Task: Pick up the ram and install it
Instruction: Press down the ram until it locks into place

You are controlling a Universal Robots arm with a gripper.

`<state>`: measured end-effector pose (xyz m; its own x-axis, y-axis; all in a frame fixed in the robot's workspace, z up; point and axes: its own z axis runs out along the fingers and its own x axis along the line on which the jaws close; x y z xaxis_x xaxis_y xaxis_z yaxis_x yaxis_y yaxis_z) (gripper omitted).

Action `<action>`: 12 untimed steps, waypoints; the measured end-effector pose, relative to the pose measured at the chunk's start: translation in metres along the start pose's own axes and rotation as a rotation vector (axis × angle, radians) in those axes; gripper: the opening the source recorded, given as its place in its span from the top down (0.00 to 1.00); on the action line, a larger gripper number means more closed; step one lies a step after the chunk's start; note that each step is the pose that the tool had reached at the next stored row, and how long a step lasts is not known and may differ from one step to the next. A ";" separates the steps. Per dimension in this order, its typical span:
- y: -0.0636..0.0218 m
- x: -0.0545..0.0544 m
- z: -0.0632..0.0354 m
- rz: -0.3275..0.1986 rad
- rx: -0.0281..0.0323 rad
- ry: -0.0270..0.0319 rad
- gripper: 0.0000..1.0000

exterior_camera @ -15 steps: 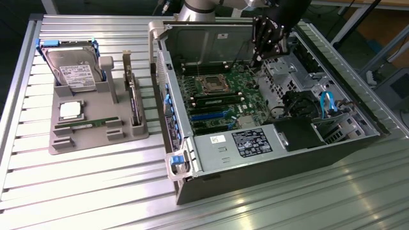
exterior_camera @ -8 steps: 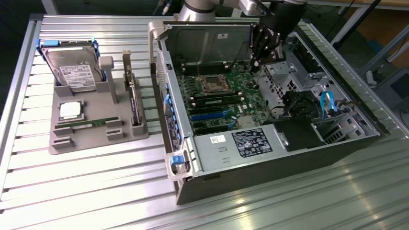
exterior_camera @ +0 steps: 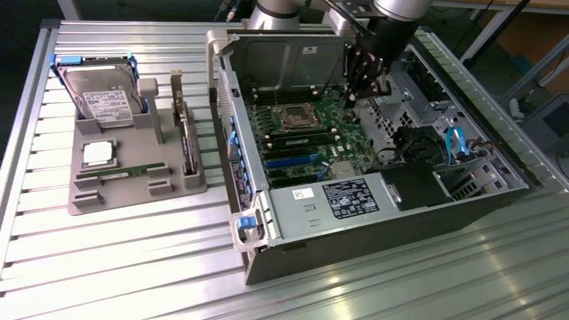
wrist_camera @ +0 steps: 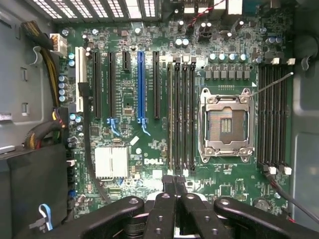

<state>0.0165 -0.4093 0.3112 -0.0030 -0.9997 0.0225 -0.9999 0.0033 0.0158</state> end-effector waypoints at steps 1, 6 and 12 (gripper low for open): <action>0.0000 0.000 0.0021 0.000 0.0000 0.0000 0.90; -0.0003 0.000 0.0185 0.000 0.0000 0.0000 0.90; -0.0005 -0.001 0.0312 0.000 -0.0001 0.0003 0.90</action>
<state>0.0165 -0.4093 0.2801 -0.0030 -0.9997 0.0228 -0.9999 0.0034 0.0159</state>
